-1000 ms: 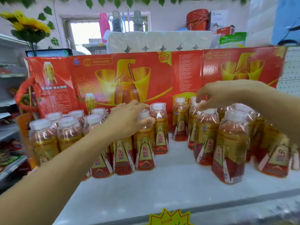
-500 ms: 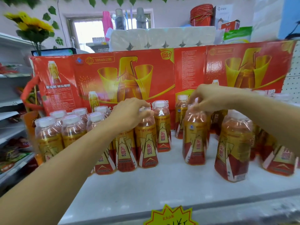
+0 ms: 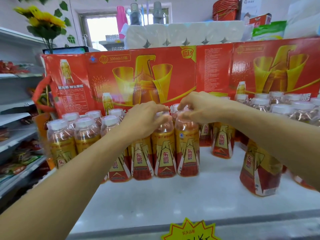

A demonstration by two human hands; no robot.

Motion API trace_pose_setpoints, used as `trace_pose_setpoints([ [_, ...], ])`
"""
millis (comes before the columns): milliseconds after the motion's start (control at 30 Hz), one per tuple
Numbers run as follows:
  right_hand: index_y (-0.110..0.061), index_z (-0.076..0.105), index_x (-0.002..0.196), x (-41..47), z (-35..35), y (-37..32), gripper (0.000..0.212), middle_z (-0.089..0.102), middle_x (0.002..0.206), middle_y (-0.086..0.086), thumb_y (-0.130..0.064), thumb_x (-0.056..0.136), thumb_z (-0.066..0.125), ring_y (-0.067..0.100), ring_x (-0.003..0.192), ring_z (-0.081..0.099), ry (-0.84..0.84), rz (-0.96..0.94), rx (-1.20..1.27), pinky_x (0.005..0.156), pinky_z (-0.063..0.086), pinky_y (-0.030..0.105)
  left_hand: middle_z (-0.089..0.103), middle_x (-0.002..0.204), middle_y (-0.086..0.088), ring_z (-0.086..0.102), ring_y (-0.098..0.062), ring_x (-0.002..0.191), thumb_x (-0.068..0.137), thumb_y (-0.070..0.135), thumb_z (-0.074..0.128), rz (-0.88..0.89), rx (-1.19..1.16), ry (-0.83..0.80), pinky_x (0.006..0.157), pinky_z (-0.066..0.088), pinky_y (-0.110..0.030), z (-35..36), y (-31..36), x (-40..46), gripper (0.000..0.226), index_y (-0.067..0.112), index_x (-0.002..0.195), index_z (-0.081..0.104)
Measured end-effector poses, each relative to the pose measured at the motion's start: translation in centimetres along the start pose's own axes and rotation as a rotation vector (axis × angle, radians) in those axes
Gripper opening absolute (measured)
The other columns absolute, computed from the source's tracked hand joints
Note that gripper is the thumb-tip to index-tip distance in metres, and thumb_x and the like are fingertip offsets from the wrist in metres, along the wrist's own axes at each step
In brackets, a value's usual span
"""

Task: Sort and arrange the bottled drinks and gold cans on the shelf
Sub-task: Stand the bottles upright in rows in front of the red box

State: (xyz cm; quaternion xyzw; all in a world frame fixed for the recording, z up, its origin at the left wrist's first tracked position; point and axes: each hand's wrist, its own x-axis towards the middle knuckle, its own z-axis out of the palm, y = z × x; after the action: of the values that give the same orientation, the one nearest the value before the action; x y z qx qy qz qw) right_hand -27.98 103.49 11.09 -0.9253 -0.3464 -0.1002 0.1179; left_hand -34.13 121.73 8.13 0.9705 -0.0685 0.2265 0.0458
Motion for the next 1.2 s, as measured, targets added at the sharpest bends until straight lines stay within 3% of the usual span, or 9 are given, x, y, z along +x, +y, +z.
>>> trace_pose_setpoints([
  [133, -0.027, 0.025, 0.15, -2.3, 2.1, 1.3, 0.08, 0.051, 0.137, 0.0, -0.052, 0.085, 0.065, 0.015, 0.109, 0.055, 0.011, 0.066, 0.18, 0.087, 0.047, 0.03, 0.041, 0.146, 0.004, 0.038, -0.017, 0.133, 0.085, 0.068, 0.041, 0.062, 0.162, 0.002, 0.118, 0.016, -0.041, 0.5, -0.8, -2.1, 0.077, 0.035, 0.152, 0.023],
  [233, -0.049, -0.006, 0.146, -4.5, 6.1, 1.1, 0.116, 0.035, 0.151, 0.003, -0.048, 0.069, 0.081, 0.022, 0.122, 0.053, 0.087, 0.109, 0.405, 0.102, 0.046, 0.043, 0.02, 0.157, 0.001, 0.014, -0.02, 0.146, 0.066, 0.078, 0.061, 0.088, 0.36, 0.014, 0.12, -0.006, -0.05, 1.6, -2.1, -4.4, 0.118, 0.033, 0.153, -0.004],
  [300, -0.052, -0.02, 0.142, -5.3, 9.1, 0.6, 0.131, 0.022, 0.159, 0.0, -0.036, 0.067, 0.086, 0.025, 0.13, 0.047, 0.219, 0.141, 0.471, 0.106, 0.04, 0.046, 0.017, 0.157, -0.004, 0.011, -0.026, 0.146, 0.053, 0.075, 0.075, 0.094, 0.444, 0.043, 0.119, -0.005, -0.054, 2.5, -2.9, -5.4, 0.137, 0.029, 0.151, -0.009],
  [367, -0.046, -0.026, 0.143, -5.9, 11.5, 0.3, 0.136, 0.024, 0.159, -0.002, -0.03, 0.068, 0.087, 0.021, 0.131, 0.047, 0.302, 0.164, 0.515, 0.106, 0.039, 0.044, 0.022, 0.155, -0.009, 0.017, -0.032, 0.145, 0.044, 0.067, 0.085, 0.101, 0.488, 0.075, 0.119, 0.008, -0.057, 3.1, -3.5, -5.7, 0.146, 0.026, 0.152, -0.004],
  [500, -0.036, 0.0, 0.147, -6.0, 13.8, 0.9, 0.116, 0.052, 0.14, -0.003, -0.029, 0.07, 0.086, 0.015, 0.115, 0.059, 0.333, 0.192, 0.575, 0.098, 0.048, 0.037, 0.026, 0.153, -0.013, 0.022, -0.035, 0.14, 0.045, 0.059, 0.089, 0.094, 0.468, 0.087, 0.115, 0.024, -0.048, 3.7, -3.5, -5.6, 0.144, 0.023, 0.151, -0.001],
  [633, -0.032, 0.015, 0.142, -5.4, 13.8, 1.1, 0.1, 0.054, 0.133, -0.005, -0.03, 0.071, 0.085, 0.015, 0.113, 0.058, 0.334, 0.188, 0.575, 0.096, 0.05, 0.038, 0.027, 0.151, -0.012, 0.022, -0.034, 0.138, 0.047, 0.059, 0.088, 0.086, 0.48, 0.097, 0.115, 0.025, -0.046, 3.7, -3.3, -5.4, 0.141, 0.023, 0.151, 0.001],
  [867, -0.032, 0.011, 0.144, -5.3, 13.8, 1.1, 0.098, 0.048, 0.139, -0.006, -0.028, 0.075, 0.082, 0.015, 0.121, 0.054, 0.29, 0.206, 0.603, 0.099, 0.045, 0.038, 0.027, 0.151, -0.012, 0.021, -0.034, 0.138, 0.047, 0.06, 0.087, 0.056, 0.503, 0.098, 0.116, 0.022, -0.045, 3.7, -3.1, -5.2, 0.14, 0.023, 0.15, -0.001],
  [1033, -0.029, -0.002, 0.153, -6.5, 13.0, 1.0, 0.099, 0.022, 0.157, -0.004, -0.031, 0.086, 0.071, 0.017, 0.141, 0.031, 0.215, 0.192, 0.569, 0.115, 0.03, 0.042, 0.011, 0.158, -0.008, 0.001, -0.03, 0.147, 0.065, 0.064, 0.076, 0.024, 0.451, 0.112, 0.12, -0.003, -0.045, 3.6, -1.3, -6.0, 0.129, 0.023, 0.153, -0.009],
  [1200, -0.015, 0.039, 0.145, -9.7, 10.2, 1.3, 0.056, 0.03, 0.151, 0.0, -0.024, 0.094, 0.06, 0.014, 0.141, 0.027, 0.442, 0.064, 0.354, 0.116, 0.024, 0.03, 0.021, 0.156, 0.0, 0.014, -0.018, 0.146, 0.078, 0.054, 0.071, 0.085, 0.068, 0.232, 0.121, 0.011, -0.037, 5.2, 4.0, -6.6, 0.102, 0.022, 0.155, 0.012],
])
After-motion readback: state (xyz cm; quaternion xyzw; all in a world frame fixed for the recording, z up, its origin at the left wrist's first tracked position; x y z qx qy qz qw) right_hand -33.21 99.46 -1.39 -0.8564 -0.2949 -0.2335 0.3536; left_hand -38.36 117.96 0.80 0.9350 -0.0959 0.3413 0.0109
